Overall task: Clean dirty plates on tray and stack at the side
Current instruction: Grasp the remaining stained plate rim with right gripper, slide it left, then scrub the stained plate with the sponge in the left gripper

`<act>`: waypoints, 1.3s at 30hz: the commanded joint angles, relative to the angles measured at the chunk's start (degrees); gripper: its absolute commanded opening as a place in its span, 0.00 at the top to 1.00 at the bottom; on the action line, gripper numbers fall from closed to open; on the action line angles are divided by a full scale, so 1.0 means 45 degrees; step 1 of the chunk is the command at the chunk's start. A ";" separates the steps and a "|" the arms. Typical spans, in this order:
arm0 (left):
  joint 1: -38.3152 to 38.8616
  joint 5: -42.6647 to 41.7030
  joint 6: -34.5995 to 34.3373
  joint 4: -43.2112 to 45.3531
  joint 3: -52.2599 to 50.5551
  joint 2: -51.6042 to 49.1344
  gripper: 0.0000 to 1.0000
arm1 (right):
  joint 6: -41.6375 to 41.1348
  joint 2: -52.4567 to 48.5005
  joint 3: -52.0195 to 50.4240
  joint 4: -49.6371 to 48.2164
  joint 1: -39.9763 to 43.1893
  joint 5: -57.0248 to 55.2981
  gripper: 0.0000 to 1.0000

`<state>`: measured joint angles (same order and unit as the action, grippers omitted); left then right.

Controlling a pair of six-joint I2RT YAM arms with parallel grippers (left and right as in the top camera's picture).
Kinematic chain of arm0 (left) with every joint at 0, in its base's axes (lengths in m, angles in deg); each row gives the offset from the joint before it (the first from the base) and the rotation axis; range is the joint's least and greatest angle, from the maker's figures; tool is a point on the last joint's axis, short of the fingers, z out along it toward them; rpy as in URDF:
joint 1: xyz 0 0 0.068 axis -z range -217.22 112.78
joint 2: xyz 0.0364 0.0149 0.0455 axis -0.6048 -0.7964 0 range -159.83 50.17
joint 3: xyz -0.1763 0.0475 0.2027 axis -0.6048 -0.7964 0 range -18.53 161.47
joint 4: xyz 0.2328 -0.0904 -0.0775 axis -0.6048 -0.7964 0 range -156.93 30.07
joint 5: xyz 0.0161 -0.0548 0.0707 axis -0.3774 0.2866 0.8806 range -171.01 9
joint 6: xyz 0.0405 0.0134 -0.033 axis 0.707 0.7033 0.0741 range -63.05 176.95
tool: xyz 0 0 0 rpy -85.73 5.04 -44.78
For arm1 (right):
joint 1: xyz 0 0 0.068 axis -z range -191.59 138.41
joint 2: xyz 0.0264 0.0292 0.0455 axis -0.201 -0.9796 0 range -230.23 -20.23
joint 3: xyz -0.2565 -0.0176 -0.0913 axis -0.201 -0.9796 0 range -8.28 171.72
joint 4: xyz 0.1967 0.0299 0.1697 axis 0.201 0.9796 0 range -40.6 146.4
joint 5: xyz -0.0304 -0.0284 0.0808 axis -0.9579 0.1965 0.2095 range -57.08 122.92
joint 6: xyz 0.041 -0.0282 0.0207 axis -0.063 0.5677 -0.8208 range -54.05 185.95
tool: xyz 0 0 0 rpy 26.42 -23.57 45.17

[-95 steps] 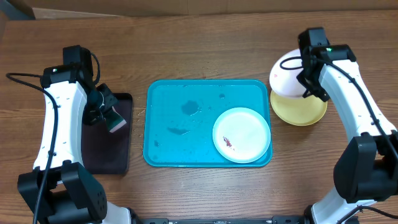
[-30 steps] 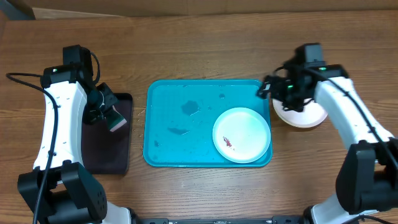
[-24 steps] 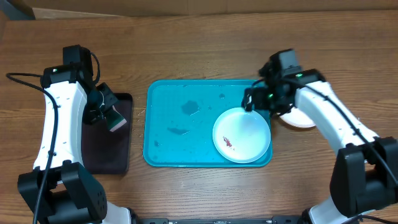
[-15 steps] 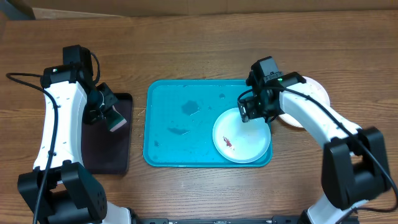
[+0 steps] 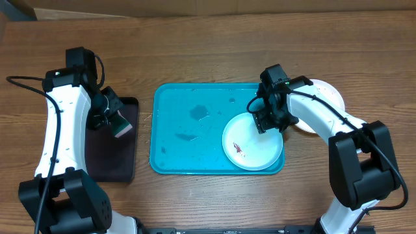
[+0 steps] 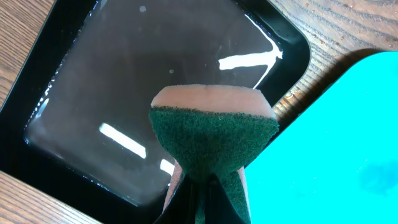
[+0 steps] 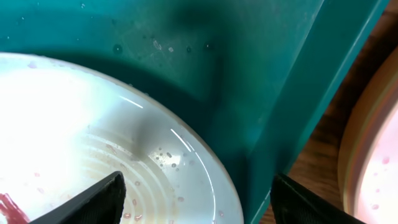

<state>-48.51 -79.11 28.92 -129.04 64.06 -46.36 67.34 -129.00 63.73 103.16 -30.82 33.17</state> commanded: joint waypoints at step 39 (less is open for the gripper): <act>0.0194 -0.3730 0.2390 0.0427 -0.0083 0.0063 0.95 | -0.4187 -0.0719 -0.0894 -0.0311 -0.0403 0.3735 0.96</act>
<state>-48.46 -86.94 34.03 -127.51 64.06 -46.36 52.52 -130.66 61.02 103.11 -32.22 47.92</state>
